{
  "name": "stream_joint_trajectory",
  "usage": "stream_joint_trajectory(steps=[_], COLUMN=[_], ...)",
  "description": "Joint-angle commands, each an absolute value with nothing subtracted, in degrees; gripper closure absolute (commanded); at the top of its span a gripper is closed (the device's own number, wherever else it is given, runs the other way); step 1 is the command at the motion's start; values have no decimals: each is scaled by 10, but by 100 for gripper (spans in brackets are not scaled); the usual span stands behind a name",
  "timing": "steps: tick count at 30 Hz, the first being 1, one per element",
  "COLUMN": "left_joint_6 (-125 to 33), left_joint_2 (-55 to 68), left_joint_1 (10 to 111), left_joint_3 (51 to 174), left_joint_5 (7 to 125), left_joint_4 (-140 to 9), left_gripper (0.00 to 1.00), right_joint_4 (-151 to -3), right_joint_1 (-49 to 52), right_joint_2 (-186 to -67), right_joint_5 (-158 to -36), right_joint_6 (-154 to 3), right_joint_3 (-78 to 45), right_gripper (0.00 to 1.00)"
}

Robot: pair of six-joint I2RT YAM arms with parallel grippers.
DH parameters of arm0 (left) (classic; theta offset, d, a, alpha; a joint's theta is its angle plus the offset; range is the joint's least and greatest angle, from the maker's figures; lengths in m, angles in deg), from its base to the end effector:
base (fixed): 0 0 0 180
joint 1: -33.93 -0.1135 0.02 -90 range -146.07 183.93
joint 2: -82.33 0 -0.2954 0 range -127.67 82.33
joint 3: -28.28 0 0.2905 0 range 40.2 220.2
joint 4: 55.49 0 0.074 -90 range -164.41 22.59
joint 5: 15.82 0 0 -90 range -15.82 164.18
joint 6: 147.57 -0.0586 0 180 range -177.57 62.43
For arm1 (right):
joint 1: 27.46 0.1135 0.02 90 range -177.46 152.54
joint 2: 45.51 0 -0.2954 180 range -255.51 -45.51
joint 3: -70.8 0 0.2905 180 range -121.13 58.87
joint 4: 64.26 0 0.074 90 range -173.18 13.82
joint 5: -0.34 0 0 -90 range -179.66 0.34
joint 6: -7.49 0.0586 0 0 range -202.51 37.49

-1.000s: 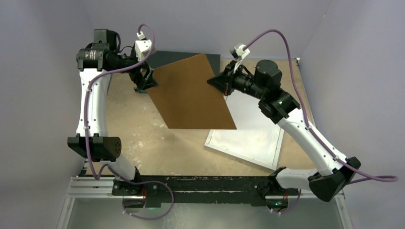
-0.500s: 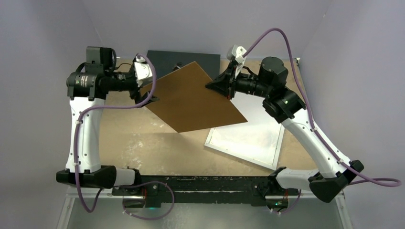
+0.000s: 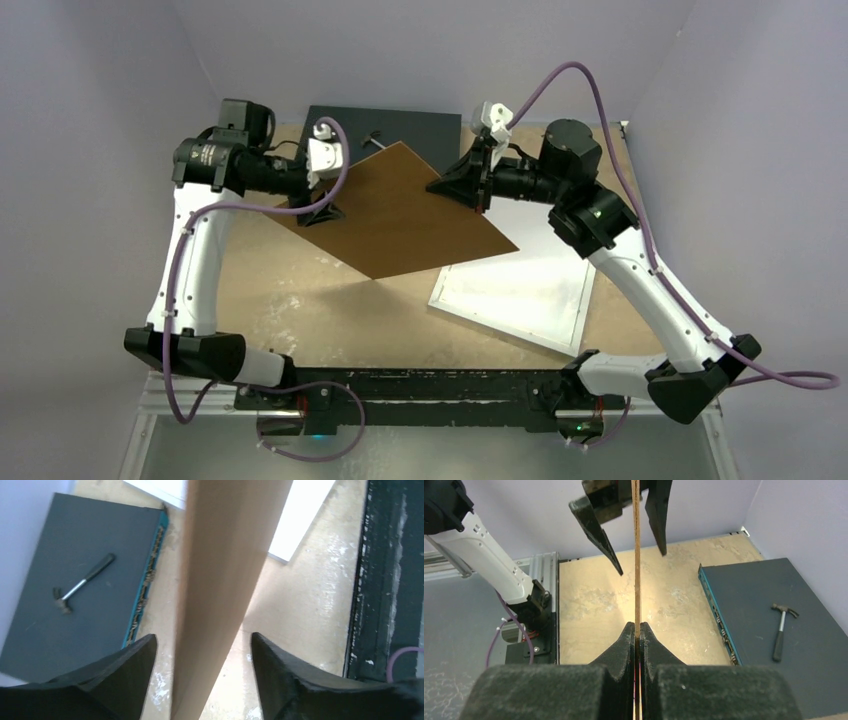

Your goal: Put the photo into the frame

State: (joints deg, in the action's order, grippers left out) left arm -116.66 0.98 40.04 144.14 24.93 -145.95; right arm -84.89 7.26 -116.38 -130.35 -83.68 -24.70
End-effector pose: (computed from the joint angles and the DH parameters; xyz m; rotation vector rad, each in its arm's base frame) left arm 0.2715 -0.0737 0.4771 1.4341 1.6738 -0.5973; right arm 0.2293 0.2054 0.5219 -1.0225 1.2347 0.9899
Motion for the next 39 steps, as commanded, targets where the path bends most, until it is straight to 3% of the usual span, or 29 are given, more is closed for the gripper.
stream_joint_trajectory(steps=[1,5,7,10,12,13,15,16,18,22,24,28,31,33,34,36,39], left_joint_6=[-1199,-1199,-1201,-1183,-1171,-1159,-1113,-1091,-1039,-988,-990,-1051,-1073,-1073,-1070,-1053,-1025], left_joint_2=[10,14,21,39,56,67,92,109,130,149,144,124,116,117,120,130,165], left_joint_1=[442,451,451,451,451,451,451,451,451,451,451,451,451,451,451,451,451], left_joint_3=[1408,1406,1403,1389,1371,1358,1326,1310,1282,1247,1246,1264,1274,1275,1276,1269,1235], left_joint_5=[244,246,246,248,251,252,256,259,268,277,275,258,255,261,262,269,278], left_joint_4=[-1496,-1496,-1494,-1464,-1434,-1415,-1361,-1331,-1268,-1207,-1216,-1288,-1323,-1325,-1322,-1300,-1243], left_gripper=[43,77,83,100,100,100,100,100,100,100,100,100,89,93,100,100,100], right_joint_4=[-803,-806,-801,-802,-804,-805,-807,-800,-775,-745,-728,-719,-724,-727,-727,-726,-719], right_joint_1=[77,78,77,78,77,77,77,77,77,76,76,76,76,76,76,76,76], right_joint_2=[-1170,-1179,-1179,-1183,-1183,-1181,-1174,-1168,-1148,-1118,-1106,-1115,-1137,-1143,-1143,-1135,-1113], right_joint_5=[-1339,-1329,-1324,-1314,-1309,-1306,-1294,-1279,-1247,-1186,-1189,-1236,-1273,-1272,-1264,-1229,-1161], right_joint_6=[-842,-850,-849,-849,-849,-848,-845,-844,-834,-829,-830,-816,-813,-814,-813,-812,-807], right_joint_3=[-269,-260,-253,-253,-253,-252,-245,-237,-211,-171,-147,-139,-143,-142,-139,-133,-122], right_gripper=[100,100,100,100,90,79,45,34,22,11,12,28,50,53,47,27,14])
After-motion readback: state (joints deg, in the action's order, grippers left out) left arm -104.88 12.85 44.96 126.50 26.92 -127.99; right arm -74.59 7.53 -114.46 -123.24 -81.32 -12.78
